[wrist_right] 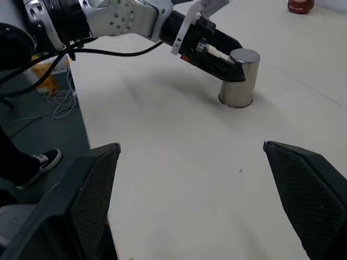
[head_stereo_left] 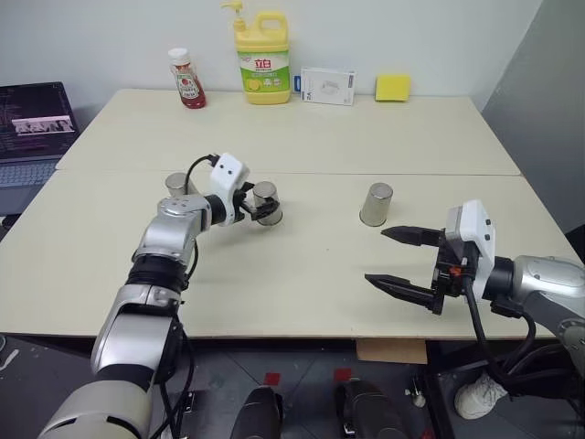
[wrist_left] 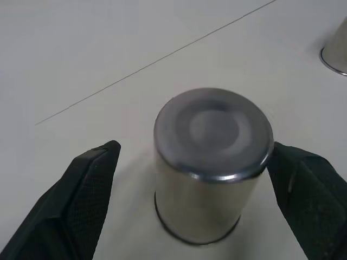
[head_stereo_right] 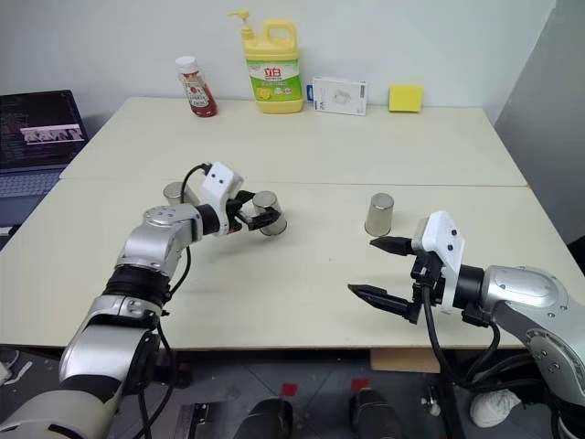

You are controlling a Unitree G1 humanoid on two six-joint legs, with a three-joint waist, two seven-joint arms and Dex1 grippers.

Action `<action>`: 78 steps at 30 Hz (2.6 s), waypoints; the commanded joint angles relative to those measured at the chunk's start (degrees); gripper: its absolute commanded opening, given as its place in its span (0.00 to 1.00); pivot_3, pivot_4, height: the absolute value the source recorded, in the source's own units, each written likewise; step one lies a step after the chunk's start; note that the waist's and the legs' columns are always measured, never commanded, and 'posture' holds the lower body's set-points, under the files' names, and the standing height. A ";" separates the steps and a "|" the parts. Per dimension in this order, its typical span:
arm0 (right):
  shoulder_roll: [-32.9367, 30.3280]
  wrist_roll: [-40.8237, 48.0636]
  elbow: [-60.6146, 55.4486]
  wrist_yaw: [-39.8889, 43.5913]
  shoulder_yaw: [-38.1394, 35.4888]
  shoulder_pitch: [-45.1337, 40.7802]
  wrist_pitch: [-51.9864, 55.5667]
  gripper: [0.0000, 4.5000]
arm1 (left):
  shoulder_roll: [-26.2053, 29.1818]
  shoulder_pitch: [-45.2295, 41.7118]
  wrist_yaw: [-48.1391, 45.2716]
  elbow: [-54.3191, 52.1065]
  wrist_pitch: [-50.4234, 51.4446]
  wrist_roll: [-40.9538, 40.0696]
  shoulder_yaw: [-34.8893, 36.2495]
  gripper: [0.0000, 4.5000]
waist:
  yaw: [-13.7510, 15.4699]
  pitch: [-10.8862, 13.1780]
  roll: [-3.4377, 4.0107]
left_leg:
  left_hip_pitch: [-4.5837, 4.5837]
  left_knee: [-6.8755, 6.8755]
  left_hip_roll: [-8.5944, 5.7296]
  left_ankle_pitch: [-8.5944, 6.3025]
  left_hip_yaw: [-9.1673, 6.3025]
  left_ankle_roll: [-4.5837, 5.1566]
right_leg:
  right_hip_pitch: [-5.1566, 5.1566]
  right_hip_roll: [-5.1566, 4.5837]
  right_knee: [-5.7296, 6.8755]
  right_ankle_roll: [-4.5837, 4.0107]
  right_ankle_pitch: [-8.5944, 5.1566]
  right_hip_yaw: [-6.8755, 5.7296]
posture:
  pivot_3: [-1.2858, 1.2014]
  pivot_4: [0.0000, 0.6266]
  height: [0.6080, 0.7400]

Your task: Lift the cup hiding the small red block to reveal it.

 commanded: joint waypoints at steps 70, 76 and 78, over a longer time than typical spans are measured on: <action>2.22 -1.77 6.03 -2.77 0.68 -8.45 -3.94 1.00 | 13.75 10.70 4.22 -38.72 11.78 -2.06 11.48 1.00 | -0.74 0.00 -0.03 | 0.02 -0.04 -0.01 0.01 0.01 -0.02 | -0.03 -0.15 0.04 0.07 0.05 0.01 | 0.52 0.24 1.00; 0.88 -4.24 9.43 -0.16 0.32 -8.38 -6.12 1.00 | 27.56 22.55 -9.08 -47.41 19.56 -9.52 15.90 1.00 | -0.83 0.01 -0.02 | 0.09 -0.06 0.06 0.01 -0.01 -0.01 | -0.02 -0.06 0.07 -0.01 0.00 -0.04 | 0.52 0.24 1.00; 1.03 -4.80 10.88 1.35 0.64 -8.68 -7.23 1.00 | 30.56 26.21 -12.64 -49.14 20.86 -11.81 17.34 1.00 | -0.77 0.01 -0.03 | 0.09 -0.04 0.04 0.01 0.00 -0.01 | -0.01 -0.07 0.06 0.00 0.00 -0.02 | 0.52 0.24 1.00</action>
